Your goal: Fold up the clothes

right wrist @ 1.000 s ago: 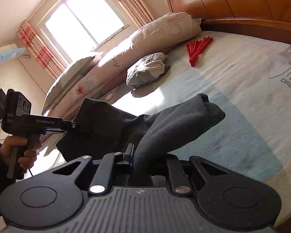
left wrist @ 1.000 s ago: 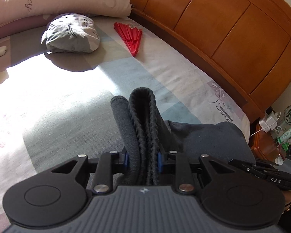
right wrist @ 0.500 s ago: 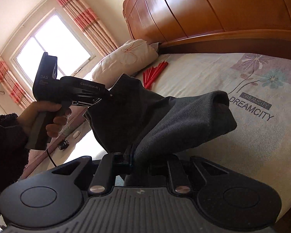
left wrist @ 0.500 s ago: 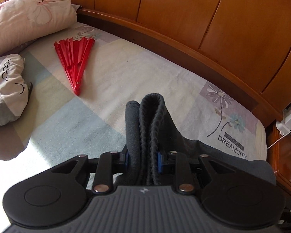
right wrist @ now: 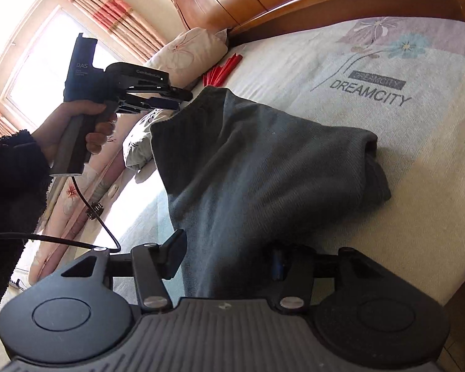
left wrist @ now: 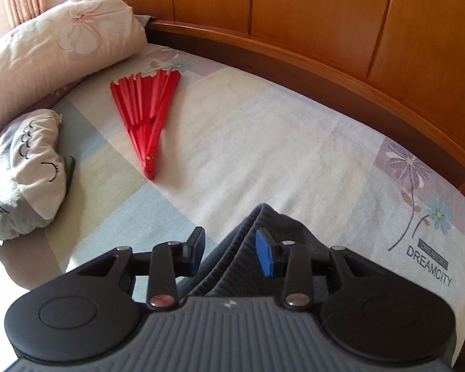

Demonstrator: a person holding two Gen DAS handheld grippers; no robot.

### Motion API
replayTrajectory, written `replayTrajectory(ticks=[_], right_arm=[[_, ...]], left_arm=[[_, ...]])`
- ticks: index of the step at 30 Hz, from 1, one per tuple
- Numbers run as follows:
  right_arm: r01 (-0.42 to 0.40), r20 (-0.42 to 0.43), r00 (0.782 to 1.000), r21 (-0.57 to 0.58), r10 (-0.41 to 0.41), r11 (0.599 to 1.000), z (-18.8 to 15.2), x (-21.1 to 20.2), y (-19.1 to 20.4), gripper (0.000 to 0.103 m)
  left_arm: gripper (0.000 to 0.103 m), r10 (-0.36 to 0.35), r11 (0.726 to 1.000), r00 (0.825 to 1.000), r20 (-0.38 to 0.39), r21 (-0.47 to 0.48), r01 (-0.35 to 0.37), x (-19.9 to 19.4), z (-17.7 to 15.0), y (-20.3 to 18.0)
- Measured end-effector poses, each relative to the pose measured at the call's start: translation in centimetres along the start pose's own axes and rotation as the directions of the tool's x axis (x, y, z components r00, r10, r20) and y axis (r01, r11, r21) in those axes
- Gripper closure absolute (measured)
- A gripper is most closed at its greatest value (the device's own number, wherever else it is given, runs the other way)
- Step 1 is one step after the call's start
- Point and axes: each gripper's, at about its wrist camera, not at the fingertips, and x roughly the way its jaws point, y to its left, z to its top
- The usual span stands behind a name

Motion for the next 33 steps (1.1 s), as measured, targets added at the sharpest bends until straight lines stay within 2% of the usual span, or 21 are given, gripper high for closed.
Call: replayTrajectory(ticks=[1,2,3,4,8,10,11,13,17,19,21,24,26,27,29,31,33], right_arm=[[-0.005,0.004,1.0,0.017,0.005,1.0,-0.2,-0.3,-0.5,0.039],[-0.011,0.014,1.0,0.039,0.011,0.999,-0.2,-0.7,-1.0,0.032],[-0.027,0.022,0.999,0.068,0.026,0.997,-0.1,-1.0,-1.6,0.024],[-0.062,0.02,0.998,0.101,0.06,0.993,0.1,-1.1,-2.3,0.021],[-0.168,0.081,0.985,0.258,0.151,0.951,1.0,-1.1,-5.3,0.02],[-0.134,0.122,0.987,0.255,0.105,0.958,2.0,-1.5,-5.6,0.02],[-0.096,0.135,0.989,0.231,0.066,0.968,2.8,-1.8,-5.5,0.02],[-0.063,0.185,0.982,0.17,0.031,0.983,4.4,-2.8,-5.4,0.02],[0.014,0.277,0.96,0.099,-0.041,0.995,6.4,-5.5,-5.2,0.02],[0.078,0.292,0.952,0.036,-0.086,0.996,6.5,-6.2,-4.1,0.02],[0.109,0.25,0.964,-0.081,-0.086,0.991,5.4,-5.2,-2.4,0.02],[0.154,0.164,0.98,-0.274,-0.112,0.949,3.4,-3.1,0.2,0.019],[0.219,0.117,0.975,-0.414,-0.187,0.883,1.5,-1.2,1.0,0.019],[0.25,0.115,0.968,-0.476,-0.222,0.843,0.5,-0.4,1.1,0.019],[0.276,0.135,0.961,-0.551,-0.242,0.788,-0.7,-0.7,1.6,0.018],[0.293,0.14,0.956,-0.549,-0.259,0.783,-0.6,-1.5,2.3,0.018],[0.285,0.167,0.959,-0.556,-0.231,0.781,-0.5,-2.4,3.0,0.015]], left_arm=[[0.061,-0.009,1.0,1.0,0.002,-0.01,0.009,-0.6,-0.3,0.2],[0.057,-0.018,1.0,1.0,0.005,-0.02,0.018,-1.2,-0.6,0.4],[0.052,-0.045,0.999,0.999,0.002,-0.007,0.045,-1.6,-1.4,-0.1],[0.05,-0.077,0.997,0.997,-0.004,0.012,0.077,-2.0,-2.3,-0.7],[0.048,-0.188,0.978,0.98,-0.066,0.081,0.193,-1.7,-6.7,-3.9],[0.048,-0.224,0.966,0.969,-0.108,0.11,0.236,-0.9,-9.0,-5.6],[0.048,-0.236,0.96,0.964,-0.125,0.122,0.251,-0.5,-9.9,-6.3],[0.047,-0.212,0.958,0.967,-0.142,0.166,0.234,0.2,-11.7,-7.5],[0.045,-0.179,0.953,0.978,-0.112,0.227,0.2,-0.7,-12.5,-8.5],[0.045,-0.207,0.95,0.976,-0.074,0.225,0.218,-1.5,-12.1,-8.2],[0.042,-0.236,0.945,0.971,-0.033,0.223,0.238,-2.3,-11.7,-7.9],[0.039,-0.278,0.941,0.96,-0.035,0.19,0.28,-1.3,-12.2,-7.1],[0.038,-0.259,0.941,0.965,-0.043,0.216,0.262,-0.5,-13.2,-7.0],[0.036,-0.236,0.94,0.971,-0.036,0.246,0.237,-0.2,-13.9,-7.1],[0.035,-0.239,0.937,0.971,-0.025,0.256,0.238,-0.5,-14.3,-6.9],[0.035,-0.248,0.942,0.968,-0.027,0.229,0.247,-0.8,-13.8,-6.6],[0.035,-0.265,0.939,0.964,-0.012,0.225,0.261,-1.0,-13.0,-6.7]])
